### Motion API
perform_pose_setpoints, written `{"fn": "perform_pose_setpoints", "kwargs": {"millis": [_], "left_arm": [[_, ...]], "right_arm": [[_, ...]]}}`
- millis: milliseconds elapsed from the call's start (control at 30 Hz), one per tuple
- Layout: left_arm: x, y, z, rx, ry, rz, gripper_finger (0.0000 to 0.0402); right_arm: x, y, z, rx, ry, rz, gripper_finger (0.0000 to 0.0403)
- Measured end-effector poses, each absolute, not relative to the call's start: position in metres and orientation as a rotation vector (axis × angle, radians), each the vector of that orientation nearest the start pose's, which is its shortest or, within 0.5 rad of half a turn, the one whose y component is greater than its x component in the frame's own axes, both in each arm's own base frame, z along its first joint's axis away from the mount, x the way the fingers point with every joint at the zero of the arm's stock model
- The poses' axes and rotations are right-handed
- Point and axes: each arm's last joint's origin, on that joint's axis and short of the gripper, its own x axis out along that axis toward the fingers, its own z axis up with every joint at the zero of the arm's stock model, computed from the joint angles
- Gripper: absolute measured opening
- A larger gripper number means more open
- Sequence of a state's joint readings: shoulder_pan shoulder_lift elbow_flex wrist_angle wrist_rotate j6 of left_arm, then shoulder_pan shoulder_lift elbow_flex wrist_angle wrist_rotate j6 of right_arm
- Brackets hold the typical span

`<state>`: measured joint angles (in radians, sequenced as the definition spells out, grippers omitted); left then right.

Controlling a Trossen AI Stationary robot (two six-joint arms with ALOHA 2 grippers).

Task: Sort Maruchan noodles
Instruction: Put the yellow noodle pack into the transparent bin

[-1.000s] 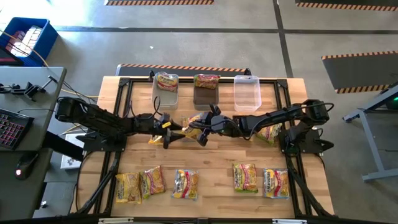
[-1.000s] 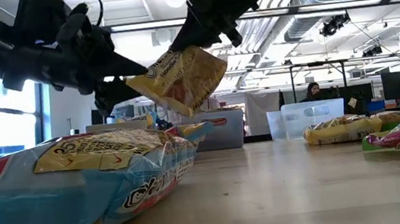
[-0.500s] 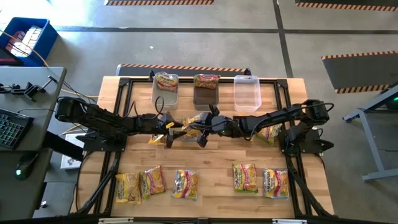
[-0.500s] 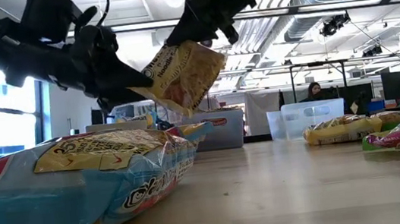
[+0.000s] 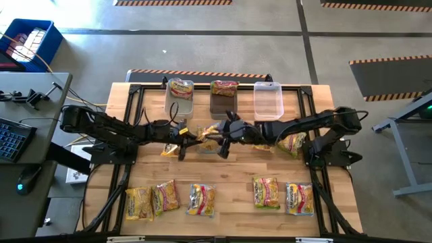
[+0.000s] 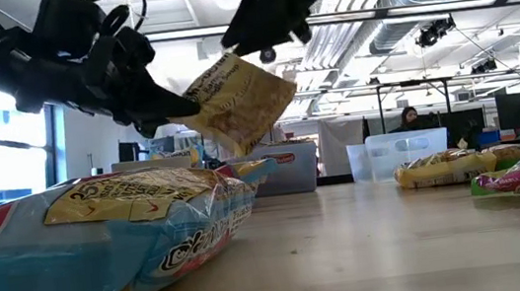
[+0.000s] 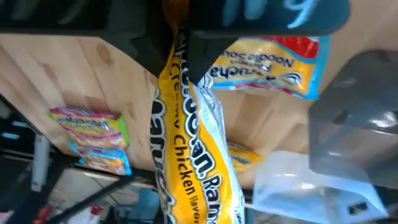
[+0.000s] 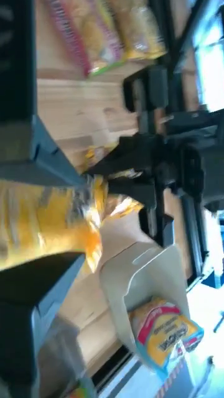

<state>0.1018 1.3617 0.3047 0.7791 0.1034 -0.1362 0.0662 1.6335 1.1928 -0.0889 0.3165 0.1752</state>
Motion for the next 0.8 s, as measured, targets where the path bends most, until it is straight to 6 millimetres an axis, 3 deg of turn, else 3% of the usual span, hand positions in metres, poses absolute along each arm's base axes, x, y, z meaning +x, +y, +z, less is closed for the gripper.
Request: {"fn": "perform_pose_setpoints", "kwargs": {"millis": [200, 333, 500, 800], "left_arm": [[0.243, 0.026, 0.158, -0.151, 0.436, -0.055, 0.0004], [0.254, 0.027, 0.17, -0.101, 0.502, -0.066, 0.0004], [0.262, 0.029, 0.182, -0.087, 0.491, -0.068, 0.0004], [0.266, 0.03, 0.189, -0.1, 0.487, -0.061, 0.0005]], "right_arm": [[0.369, -0.003, 0.31, 0.031, 0.641, -0.176, 0.0234], [0.376, -0.022, 0.321, 0.107, 0.707, -0.04, 0.0248], [0.391, -0.04, 0.305, 0.223, 0.826, 0.08, 0.025], [0.408, -0.049, 0.271, 0.357, 0.968, 0.189, 0.025]]}}
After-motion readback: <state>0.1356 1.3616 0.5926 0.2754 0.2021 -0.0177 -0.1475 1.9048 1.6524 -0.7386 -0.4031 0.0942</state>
